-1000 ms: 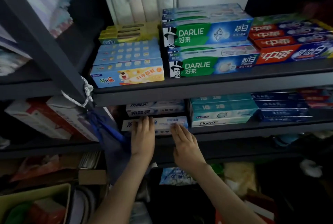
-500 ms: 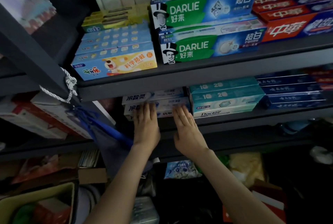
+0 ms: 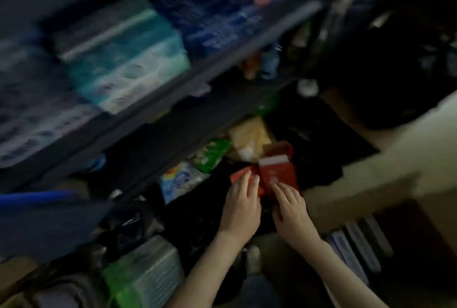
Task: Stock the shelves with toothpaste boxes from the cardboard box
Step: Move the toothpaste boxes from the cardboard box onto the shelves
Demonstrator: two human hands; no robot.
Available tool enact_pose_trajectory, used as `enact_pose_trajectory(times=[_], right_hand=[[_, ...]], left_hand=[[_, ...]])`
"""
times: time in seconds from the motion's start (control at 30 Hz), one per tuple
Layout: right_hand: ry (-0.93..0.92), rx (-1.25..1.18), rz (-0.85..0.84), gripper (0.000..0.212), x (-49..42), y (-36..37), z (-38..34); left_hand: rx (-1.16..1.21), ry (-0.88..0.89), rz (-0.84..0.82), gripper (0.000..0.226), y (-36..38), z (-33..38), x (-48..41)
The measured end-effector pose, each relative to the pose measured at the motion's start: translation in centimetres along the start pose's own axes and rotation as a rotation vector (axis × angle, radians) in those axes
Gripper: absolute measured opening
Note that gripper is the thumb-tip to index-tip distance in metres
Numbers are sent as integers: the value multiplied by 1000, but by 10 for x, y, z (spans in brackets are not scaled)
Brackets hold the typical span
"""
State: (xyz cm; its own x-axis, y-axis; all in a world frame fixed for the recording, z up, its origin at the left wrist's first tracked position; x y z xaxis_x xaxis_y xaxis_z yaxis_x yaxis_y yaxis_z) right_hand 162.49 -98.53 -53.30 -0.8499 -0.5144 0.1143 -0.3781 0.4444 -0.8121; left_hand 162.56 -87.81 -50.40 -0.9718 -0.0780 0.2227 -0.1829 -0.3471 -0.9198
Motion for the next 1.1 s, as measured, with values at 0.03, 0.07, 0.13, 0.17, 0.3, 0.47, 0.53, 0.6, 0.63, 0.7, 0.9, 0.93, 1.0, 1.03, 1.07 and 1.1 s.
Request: enact_pose_trajectory(times=[0.03,0.07,0.13,0.17,0.3,0.47,0.53,0.6,0.63,0.7,0.9,0.93,1.0,1.03,1.07,1.1], right_hand=[[102,-8,5,69,25,2,34],[207,-8,13,68,52,5,68],[391,-18,8,62,108,13,128],[475,-32,11,60,136,18,157],[813,-119,-16,60,247,66,268],[1097,-428,-115,63,339,181,369],[1134,-548,-186,61,352,229,394],[1143,-607,-238,55,354,269,417],[1126,-622,-260,53,351,286,427],[1053,-607,-326,51,342,321,443],[751,-408,-345,61,326,370,459],[727,-398,-329,64,327,369,461],[751,-431,-333,70,331,366,466],[782,-467,-342,69,333,360,469],[814,-512,-346,66,333,351,469],[847,-559,-336,61,333,338,468]], left_hand=[[7,38,-84,47,31,26,3],[6,77,-159,51,60,52,7],[-2,150,-270,57,117,98,17],[-15,189,-318,59,143,119,23],[-118,394,-539,71,256,192,41],[-332,523,-747,103,402,210,46],[-354,467,-767,114,442,204,34],[-382,463,-796,115,480,205,29],[-419,495,-802,112,498,209,33],[-540,554,-819,103,537,212,46],[-900,488,-855,58,618,173,59],[-924,484,-867,54,621,171,59],[-909,501,-872,52,619,175,60],[-874,521,-855,52,614,183,60],[-825,542,-839,55,606,191,60],[-767,555,-832,58,595,200,61]])
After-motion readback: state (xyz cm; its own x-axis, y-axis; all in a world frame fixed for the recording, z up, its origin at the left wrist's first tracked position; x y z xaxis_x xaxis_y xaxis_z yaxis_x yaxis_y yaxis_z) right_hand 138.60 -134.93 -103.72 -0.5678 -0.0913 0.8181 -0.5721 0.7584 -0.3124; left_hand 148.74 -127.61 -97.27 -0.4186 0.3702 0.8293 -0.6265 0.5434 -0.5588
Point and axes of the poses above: each hand's wrist, its own x-axis away from the middle knuckle, its own y-axis out of the palm, z = x × y, the point moved 9 cm from there along -x, towards the middle knuckle, and after that the axes turned 12 degrees about -y, right-handed, at the moved point
